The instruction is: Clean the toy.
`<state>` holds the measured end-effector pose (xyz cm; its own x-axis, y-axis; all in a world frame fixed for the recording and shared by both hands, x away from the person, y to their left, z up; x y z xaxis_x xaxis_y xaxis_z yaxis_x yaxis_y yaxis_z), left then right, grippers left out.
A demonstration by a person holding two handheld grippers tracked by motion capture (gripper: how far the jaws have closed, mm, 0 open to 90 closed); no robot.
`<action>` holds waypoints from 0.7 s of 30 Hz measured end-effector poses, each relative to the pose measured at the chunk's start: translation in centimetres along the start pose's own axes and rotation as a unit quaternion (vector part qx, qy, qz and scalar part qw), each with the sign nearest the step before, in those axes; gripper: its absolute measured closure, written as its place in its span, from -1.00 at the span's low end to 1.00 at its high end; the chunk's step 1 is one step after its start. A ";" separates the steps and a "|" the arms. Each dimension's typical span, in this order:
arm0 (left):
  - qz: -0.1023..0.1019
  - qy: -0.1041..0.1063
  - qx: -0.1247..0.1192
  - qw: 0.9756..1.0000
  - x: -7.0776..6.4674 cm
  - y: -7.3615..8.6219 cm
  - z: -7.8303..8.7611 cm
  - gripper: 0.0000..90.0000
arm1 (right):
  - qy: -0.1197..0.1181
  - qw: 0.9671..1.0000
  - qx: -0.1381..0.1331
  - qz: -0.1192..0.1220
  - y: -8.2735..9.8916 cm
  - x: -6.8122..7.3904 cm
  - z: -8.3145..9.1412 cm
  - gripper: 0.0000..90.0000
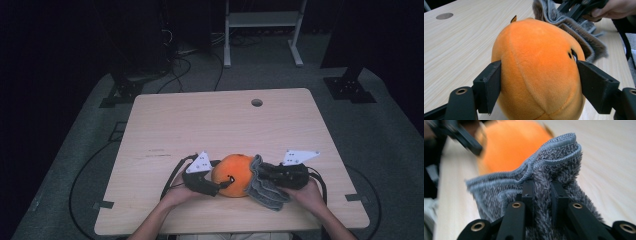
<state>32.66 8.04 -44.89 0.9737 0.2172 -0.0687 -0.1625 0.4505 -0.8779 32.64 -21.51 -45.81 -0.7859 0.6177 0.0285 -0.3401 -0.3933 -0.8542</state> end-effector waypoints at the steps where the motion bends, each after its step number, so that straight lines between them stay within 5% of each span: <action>1: -0.003 -0.001 -0.001 1.000 0.0 0.0 -0.1 -0.46 | 0.001 1.000 0.009 -0.014 0.5 -0.5 0.3 0.68; 7: -0.018 -0.007 0.004 1.000 -0.3 0.0 -0.3 -0.43 | -0.031 0.998 -0.058 -0.020 -1.9 0.5 0.8 0.68; 10: -0.015 -0.006 0.011 1.000 -0.1 0.3 0.1 -0.41 | -0.028 0.998 -0.049 0.006 -2.4 1.3 0.0 0.68; 17: -0.010 -0.004 0.008 1.000 0.1 0.4 0.2 -0.40 | -0.005 1.000 -0.002 -0.014 -0.3 0.2 0.2 0.68; 21: -0.025 -0.006 0.008 1.000 -0.4 0.2 -0.2 -0.38 | -0.020 0.999 -0.034 -0.013 -1.5 0.7 0.6 0.68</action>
<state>32.29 7.89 -45.10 0.9787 0.2043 -0.0193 -0.1164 0.4755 -0.8720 32.29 -20.95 -44.20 -0.7971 0.5996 0.0711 -0.3260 -0.3282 -0.8866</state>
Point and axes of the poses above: each handheld gripper's, and its own axes: z roughly backward along the jaws, y roughly out of its underside, x roughly to its left, the point moved 2 cm from there along -z, roughly forward along the jaws, and after that the axes turned 10 degrees about y, right-handed, at the moved point
